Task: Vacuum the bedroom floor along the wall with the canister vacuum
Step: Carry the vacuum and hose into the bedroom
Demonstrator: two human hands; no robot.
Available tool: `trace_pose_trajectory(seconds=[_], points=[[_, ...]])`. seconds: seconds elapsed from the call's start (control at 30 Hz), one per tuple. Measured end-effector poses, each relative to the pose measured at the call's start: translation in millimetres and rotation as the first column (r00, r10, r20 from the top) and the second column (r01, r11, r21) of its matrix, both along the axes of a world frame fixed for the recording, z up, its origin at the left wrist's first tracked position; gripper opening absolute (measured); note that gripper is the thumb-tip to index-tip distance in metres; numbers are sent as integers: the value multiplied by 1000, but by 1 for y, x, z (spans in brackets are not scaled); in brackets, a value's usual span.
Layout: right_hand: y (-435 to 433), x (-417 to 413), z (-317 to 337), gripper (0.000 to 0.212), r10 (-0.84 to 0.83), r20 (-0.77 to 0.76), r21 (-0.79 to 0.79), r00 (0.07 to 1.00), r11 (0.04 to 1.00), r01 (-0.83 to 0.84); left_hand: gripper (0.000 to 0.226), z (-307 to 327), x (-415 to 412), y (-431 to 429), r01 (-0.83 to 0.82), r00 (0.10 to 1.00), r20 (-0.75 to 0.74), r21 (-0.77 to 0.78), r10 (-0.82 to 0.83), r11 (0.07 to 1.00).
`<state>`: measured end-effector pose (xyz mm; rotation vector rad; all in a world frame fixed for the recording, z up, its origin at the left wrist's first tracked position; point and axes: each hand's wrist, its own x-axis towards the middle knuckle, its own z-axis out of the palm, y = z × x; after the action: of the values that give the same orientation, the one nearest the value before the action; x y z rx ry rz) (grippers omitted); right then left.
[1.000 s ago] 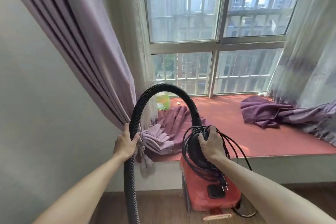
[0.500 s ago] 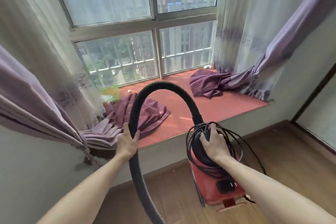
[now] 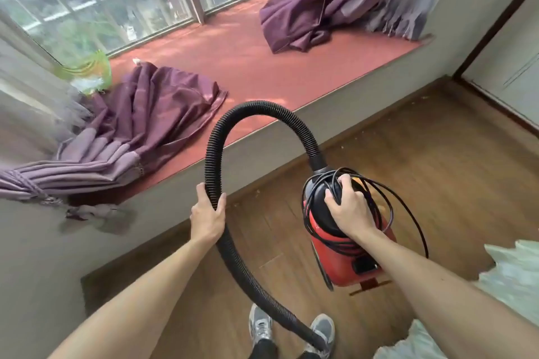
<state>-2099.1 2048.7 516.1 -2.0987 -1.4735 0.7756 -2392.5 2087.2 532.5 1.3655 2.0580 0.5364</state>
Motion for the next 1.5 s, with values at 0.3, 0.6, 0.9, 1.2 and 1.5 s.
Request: trace_pose_trajectory(seconds=[0.3, 0.6, 0.9, 1.2, 1.5], points=[[-15, 20, -162, 19, -63, -52, -101, 997, 993, 57, 45, -170, 23, -18, 9, 1000, 8, -117, -8, 993], [-28, 17, -304, 19, -42, -88, -128, 995, 991, 30, 47, -317, 39, -38, -80, 997, -6, -213, 81, 974], [-19, -3, -405, 23, -61, -122, -143, 991, 989, 43, 46, -429, 54, -39, -162, 987, -34, -272, 159, 948], [1, -16, -468, 24, -41, -144, -101, 989, 995, 27, 46, -491, 57, -37, -171, 985, -28, -274, 170, 946], [10, -9, -506, 24, 47, -90, -97, 995, 994, -56, 47, -535, 49, -22, -251, 965, -4, -295, 262, 922]])
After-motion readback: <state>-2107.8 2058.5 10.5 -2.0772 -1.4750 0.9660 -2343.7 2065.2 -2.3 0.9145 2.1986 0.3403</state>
